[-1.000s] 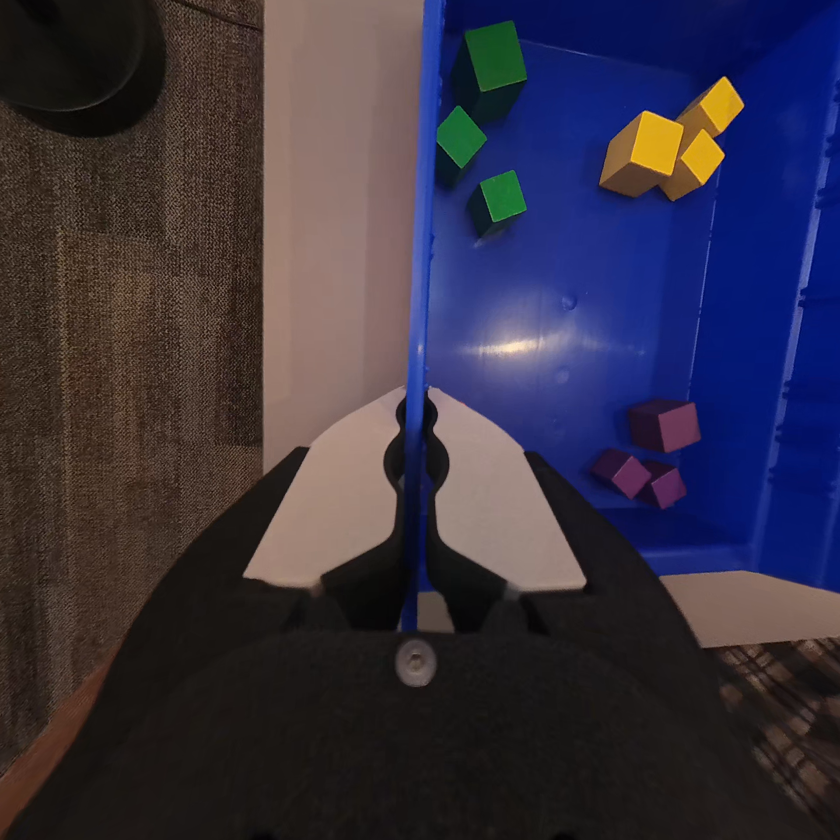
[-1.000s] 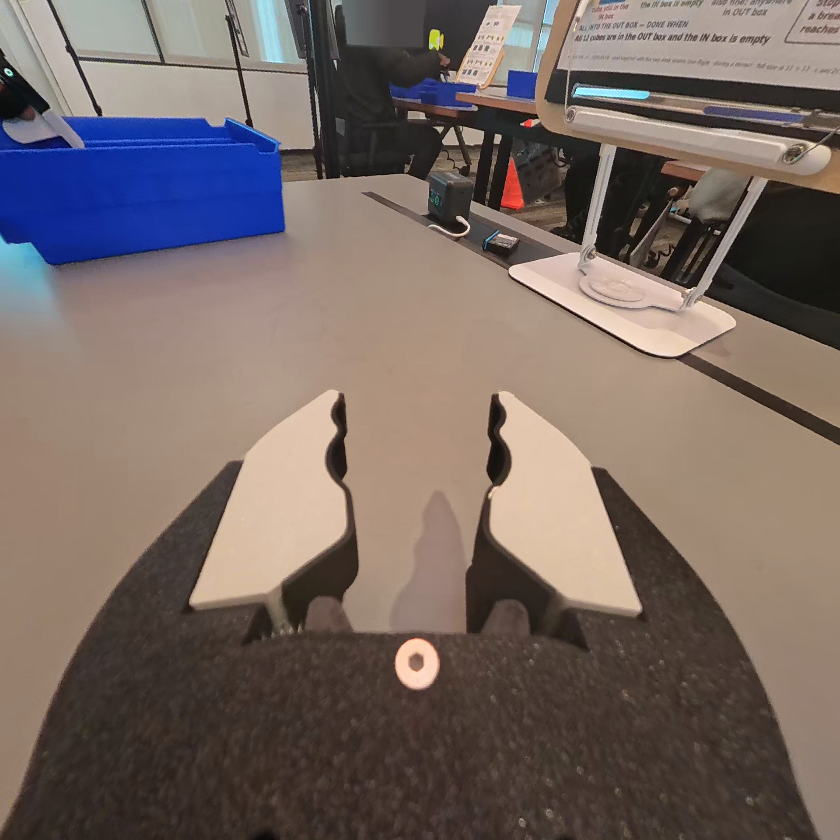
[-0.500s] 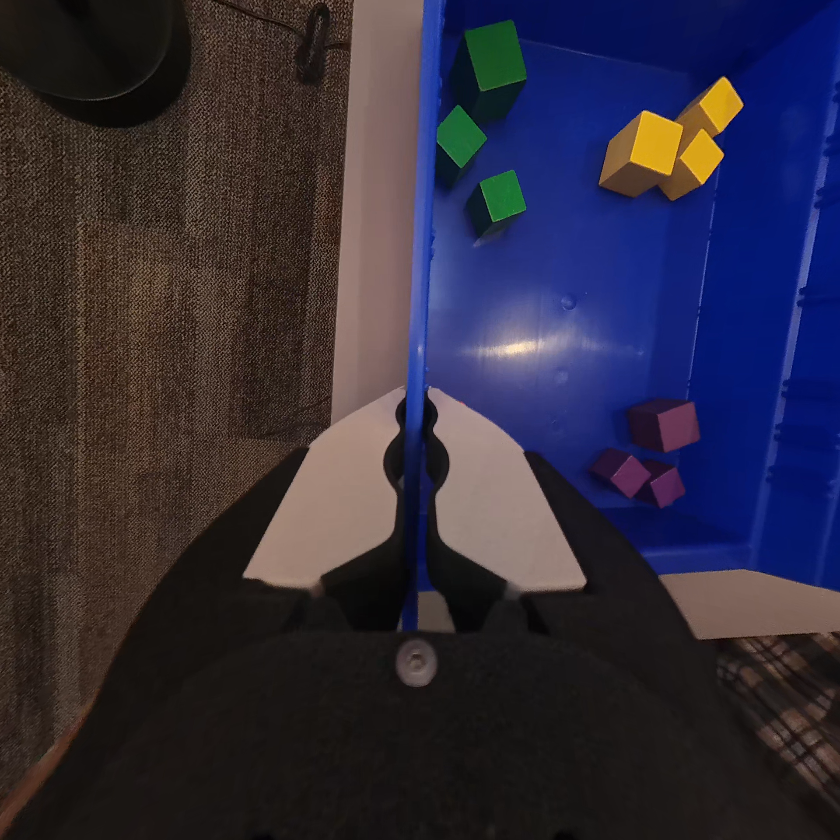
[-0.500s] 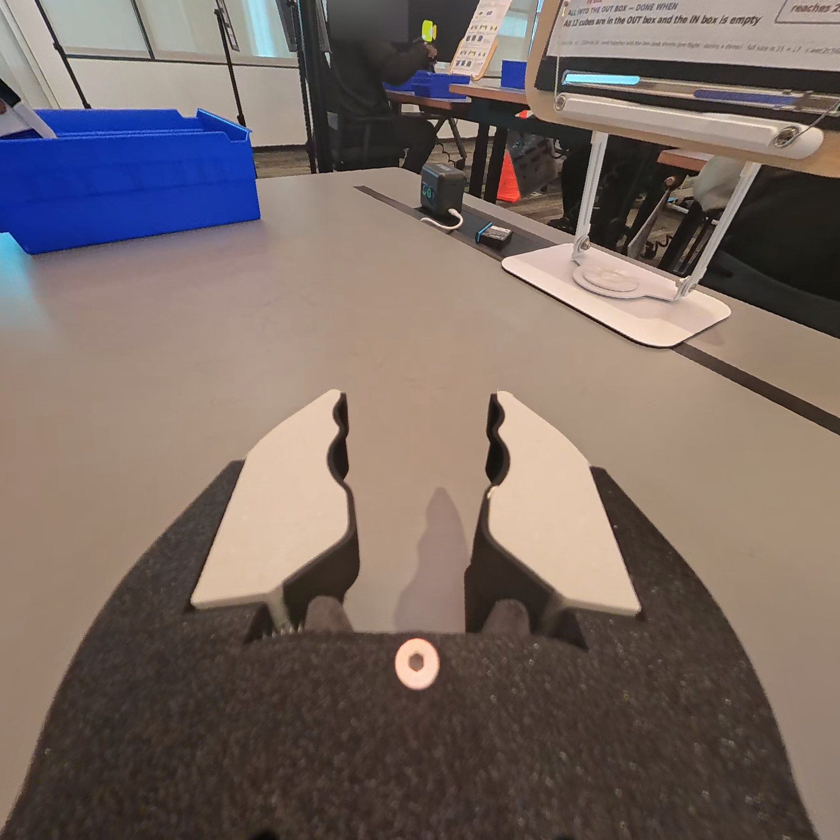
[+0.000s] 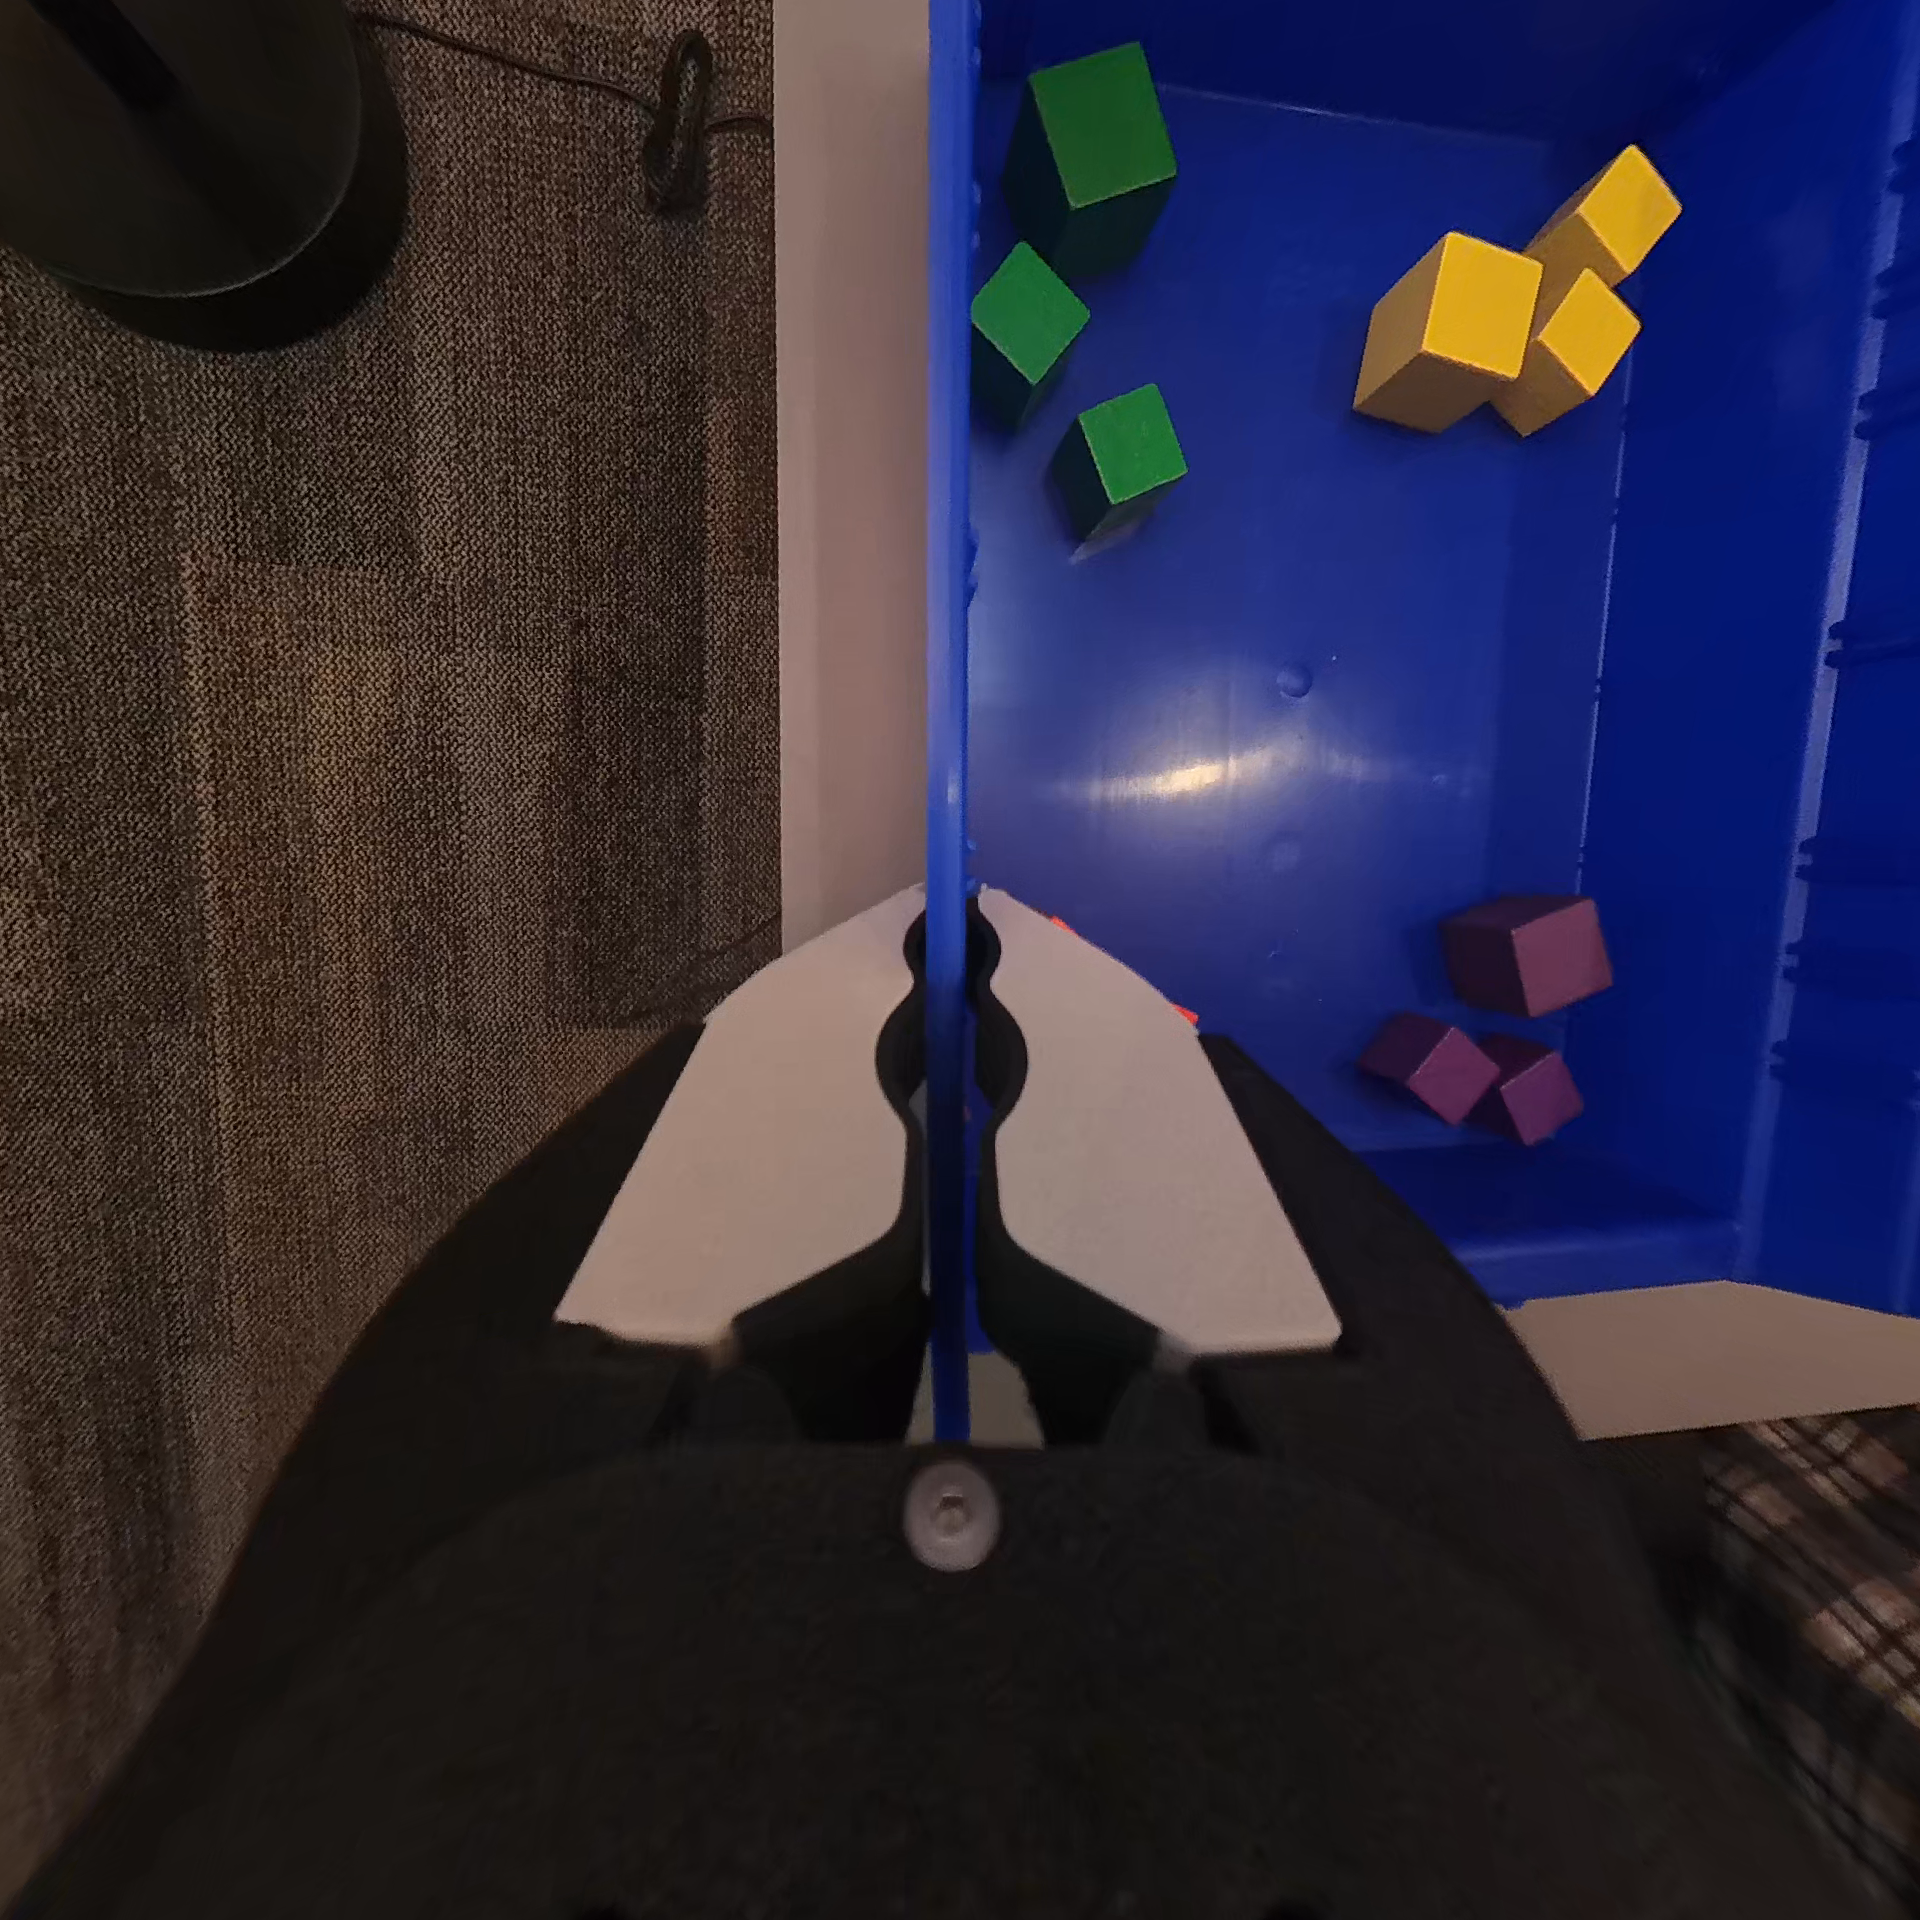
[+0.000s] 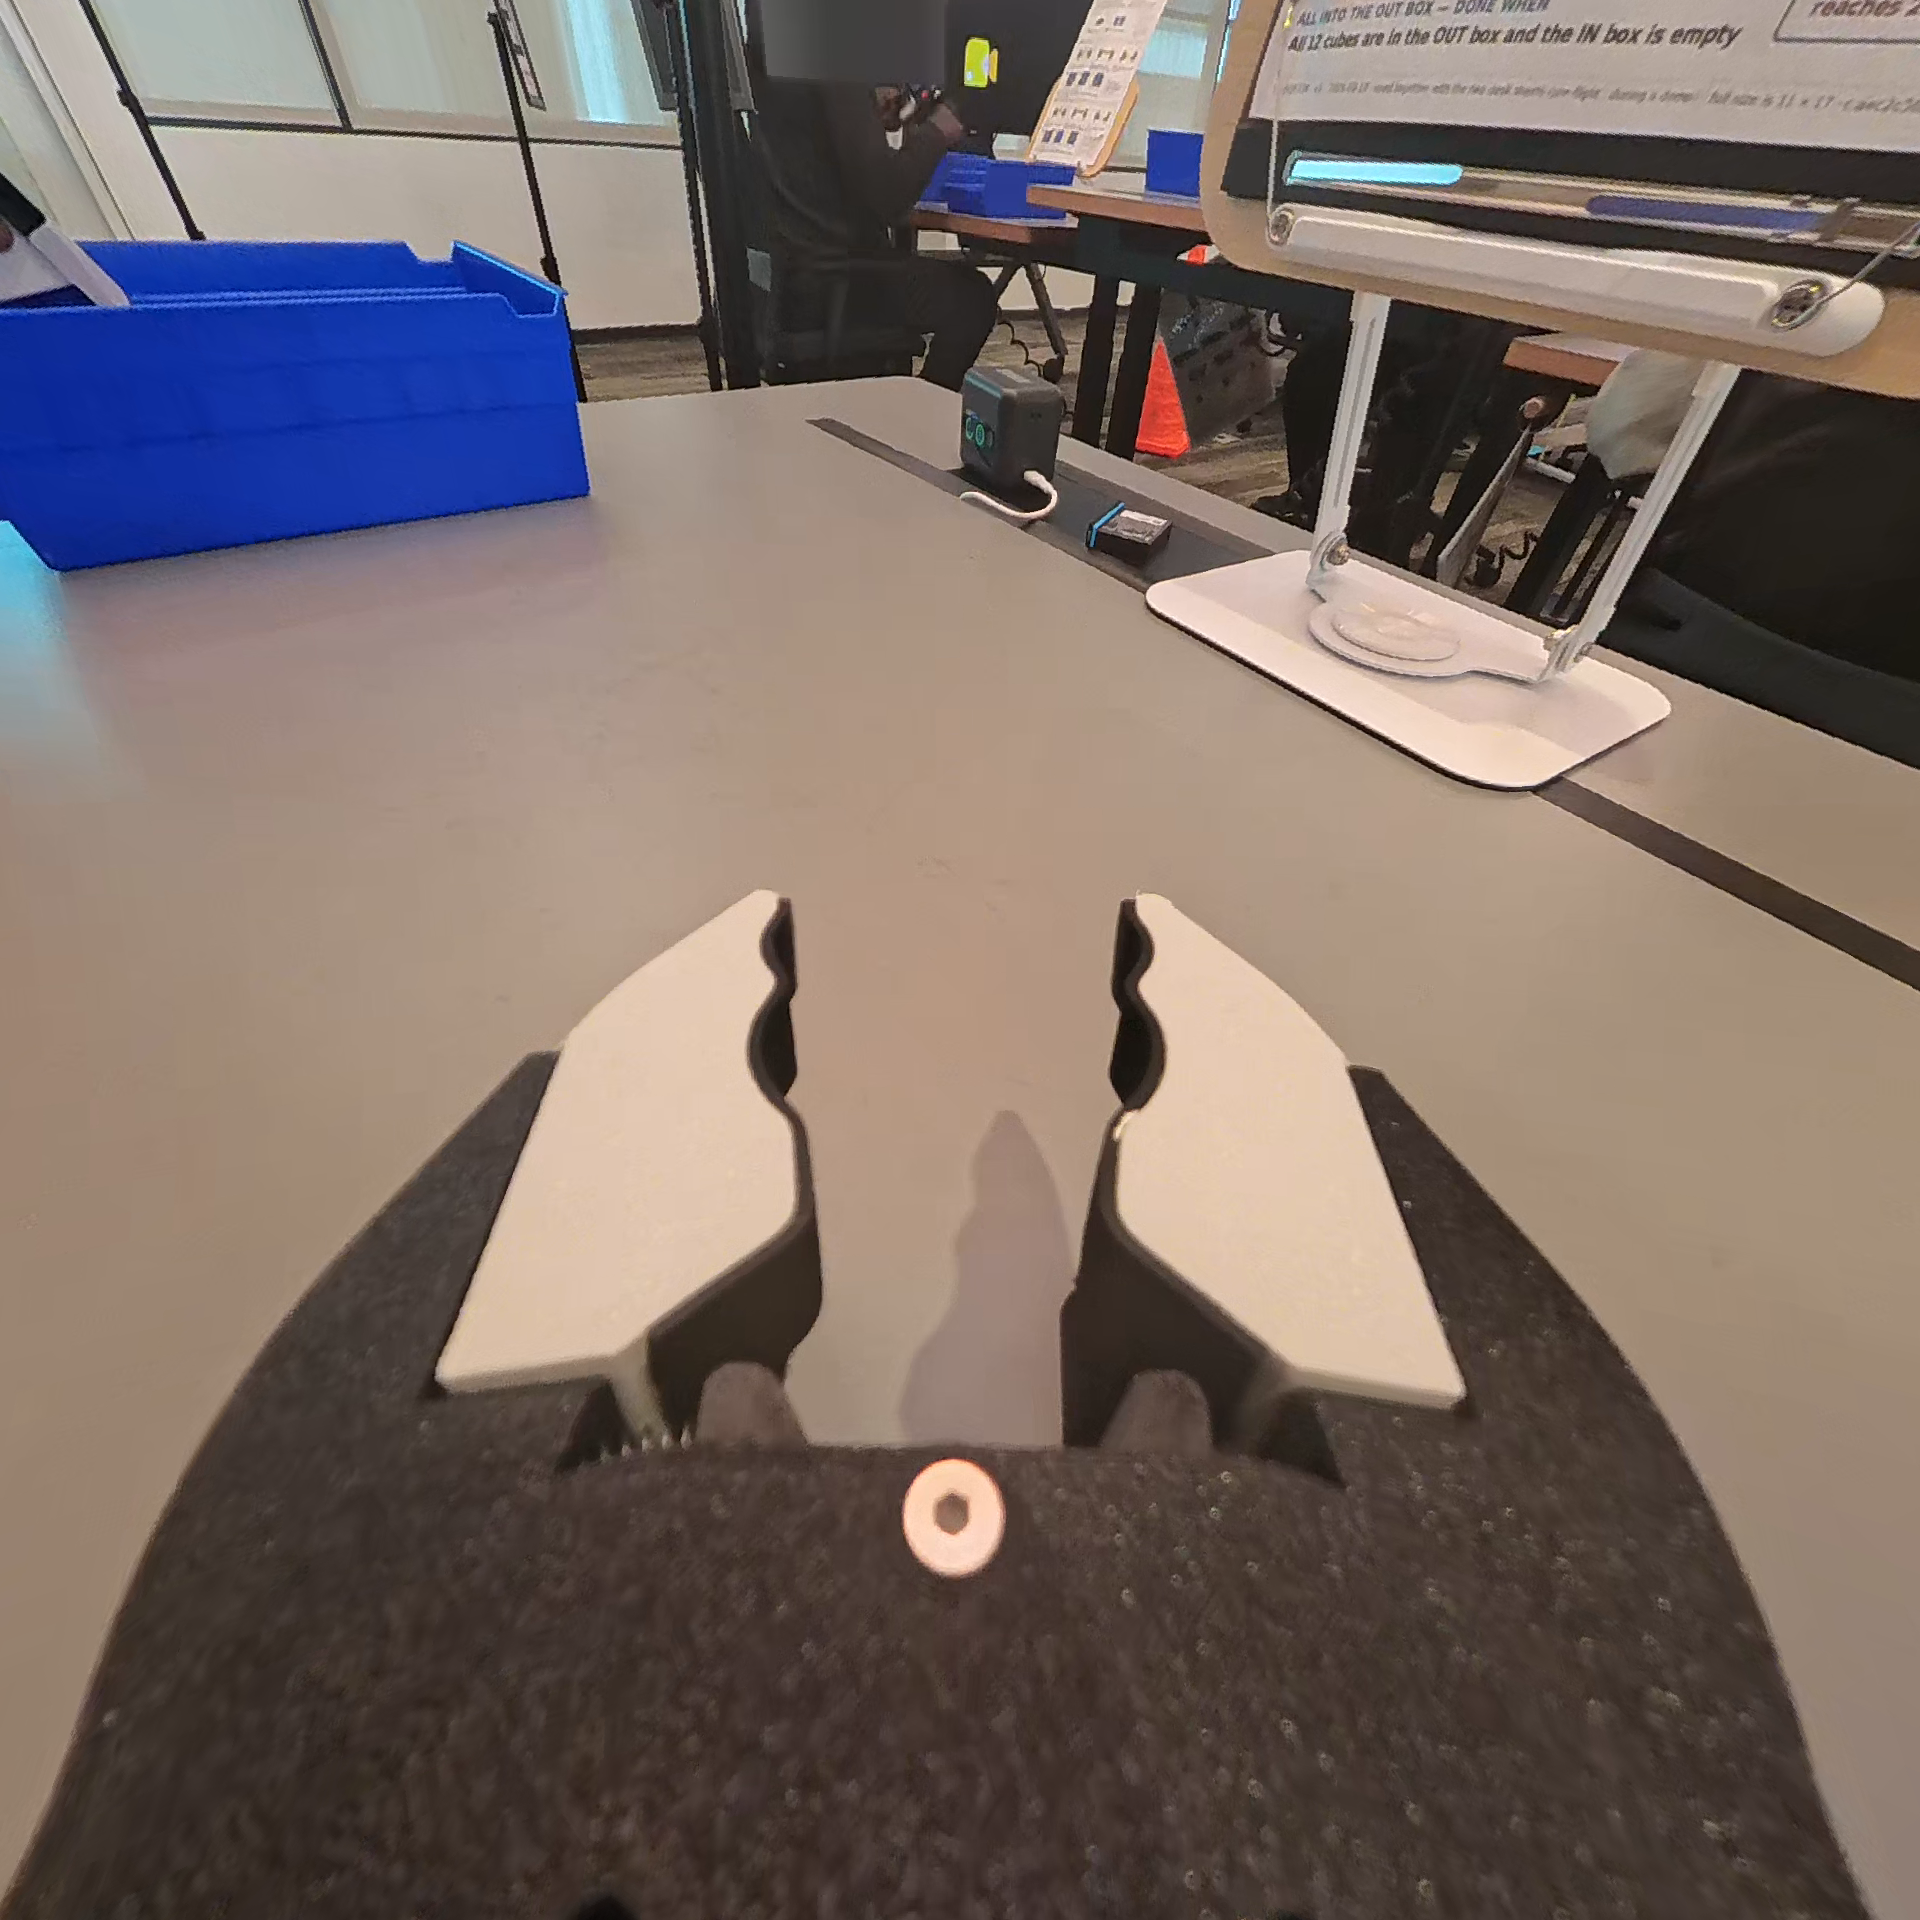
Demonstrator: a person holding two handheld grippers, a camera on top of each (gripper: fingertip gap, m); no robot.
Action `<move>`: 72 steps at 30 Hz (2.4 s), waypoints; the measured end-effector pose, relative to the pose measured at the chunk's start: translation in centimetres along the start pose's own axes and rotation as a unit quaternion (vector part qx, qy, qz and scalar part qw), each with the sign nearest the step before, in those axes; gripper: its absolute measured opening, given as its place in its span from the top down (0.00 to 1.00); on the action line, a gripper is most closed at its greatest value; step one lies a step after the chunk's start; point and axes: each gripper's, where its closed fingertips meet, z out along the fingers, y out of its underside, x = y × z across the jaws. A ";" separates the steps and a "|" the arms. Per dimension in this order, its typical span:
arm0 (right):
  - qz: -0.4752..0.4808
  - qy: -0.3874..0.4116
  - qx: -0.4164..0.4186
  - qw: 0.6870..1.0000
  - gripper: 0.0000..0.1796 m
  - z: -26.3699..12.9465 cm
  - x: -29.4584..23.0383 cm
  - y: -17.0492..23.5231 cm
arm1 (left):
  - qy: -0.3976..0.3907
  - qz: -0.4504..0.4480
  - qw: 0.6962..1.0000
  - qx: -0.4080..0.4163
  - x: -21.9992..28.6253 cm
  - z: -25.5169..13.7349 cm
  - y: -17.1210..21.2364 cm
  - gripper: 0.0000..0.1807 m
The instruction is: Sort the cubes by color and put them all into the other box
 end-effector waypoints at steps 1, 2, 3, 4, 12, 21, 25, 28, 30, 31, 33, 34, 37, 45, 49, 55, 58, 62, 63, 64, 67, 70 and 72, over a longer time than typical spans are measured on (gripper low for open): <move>-0.001 0.002 0.000 1.000 0.67 0.0 0.0 0.0 | 0.001 0.001 1.000 0.005 0.0 -0.1 -0.1 0.98; -0.002 0.005 0.000 1.000 0.65 0.0 0.1 0.0 | 0.004 0.000 1.000 0.015 0.1 -0.3 -0.3 0.98; -0.003 0.007 0.001 1.000 0.64 0.0 0.1 0.0 | 0.012 -0.003 0.999 0.037 0.3 -0.7 -0.9 0.94; -0.003 0.010 0.002 1.000 0.62 0.0 0.2 -0.1 | 0.023 -0.006 0.997 0.069 0.6 -1.4 -1.7 0.90; 0.006 0.038 0.004 0.999 0.55 -0.6 -0.9 -1.8 | 0.100 0.123 0.910 0.383 14.3 -13.2 -8.8 0.71; -0.019 0.164 -0.136 0.977 0.60 -12.4 1.7 -9.2 | 0.295 0.333 0.784 0.433 43.1 -10.1 -3.4 0.73; 0.027 0.287 -0.272 0.918 0.62 -24.4 10.7 -7.6 | 0.339 0.390 0.755 0.404 49.4 -3.5 -1.1 0.77; 0.139 0.325 -0.372 0.858 0.64 -32.7 15.9 -2.7 | 0.328 0.422 0.750 0.389 51.1 1.0 -0.7 0.78; 0.208 0.340 -0.416 0.818 0.65 -36.5 18.3 1.2 | 0.325 0.427 0.749 0.388 51.5 2.7 -0.6 0.79; 0.238 0.337 -0.434 0.801 0.67 -37.8 18.9 3.1 | 0.334 0.426 0.748 0.385 51.6 2.9 -0.4 0.79; 0.281 0.331 -0.471 0.768 0.68 -39.6 20.0 6.6 | 0.343 0.424 0.739 0.396 51.6 2.3 -0.2 0.79; 0.296 0.327 -0.487 0.753 0.69 -40.2 20.3 8.1 | 0.341 0.424 0.733 0.408 51.4 2.0 -0.1 0.81; 0.342 0.302 -0.512 0.728 0.73 -40.3 20.6 11.6 | 0.341 0.415 0.727 0.427 50.7 1.5 -0.1 0.84; 0.371 0.244 -0.535 0.719 0.97 -39.4 19.2 14.4 | 0.346 0.397 0.740 0.418 50.3 2.0 -0.6 0.85; 0.360 0.236 -0.535 0.727 0.97 -39.6 18.7 14.5 | 0.339 0.408 0.738 0.418 50.5 2.0 -0.4 0.85; 0.348 0.230 -0.537 0.733 0.97 -39.8 18.3 14.5 | 0.336 0.411 0.740 0.414 50.6 2.2 -0.3 0.85; 0.339 0.224 -0.536 0.740 0.97 -39.9 18.3 14.6 | 0.337 0.408 0.742 0.412 50.6 2.4 -0.4 0.85; 0.297 0.252 -0.527 0.755 0.77 -40.3 19.1 13.5 | 0.336 0.400 0.746 0.412 50.6 2.6 -0.6 0.80; 0.283 0.261 -0.523 0.760 0.71 -40.5 19.2 12.6 | 0.337 0.397 0.747 0.412 50.5 2.7 -0.7 0.79; 0.269 0.276 -0.516 0.765 0.63 -40.7 19.4 11.5 | 0.337 0.394 0.749 0.411 50.5 2.8 -0.8 0.77; 0.204 0.319 -0.464 0.801 0.53 -40.2 19.7 6.6 | 0.343 0.389 0.752 0.406 50.4 3.0 -0.8 0.75; 0.119 0.342 -0.358 0.861 0.50 -37.0 18.4 0.2 | 0.346 0.389 0.750 0.409 50.5 2.7 -0.9 0.74; 0.066 0.334 -0.274 0.899 0.50 -33.5 16.1 -3.4 | 0.354 0.390 0.744 0.411 50.7 2.2 -0.7 0.74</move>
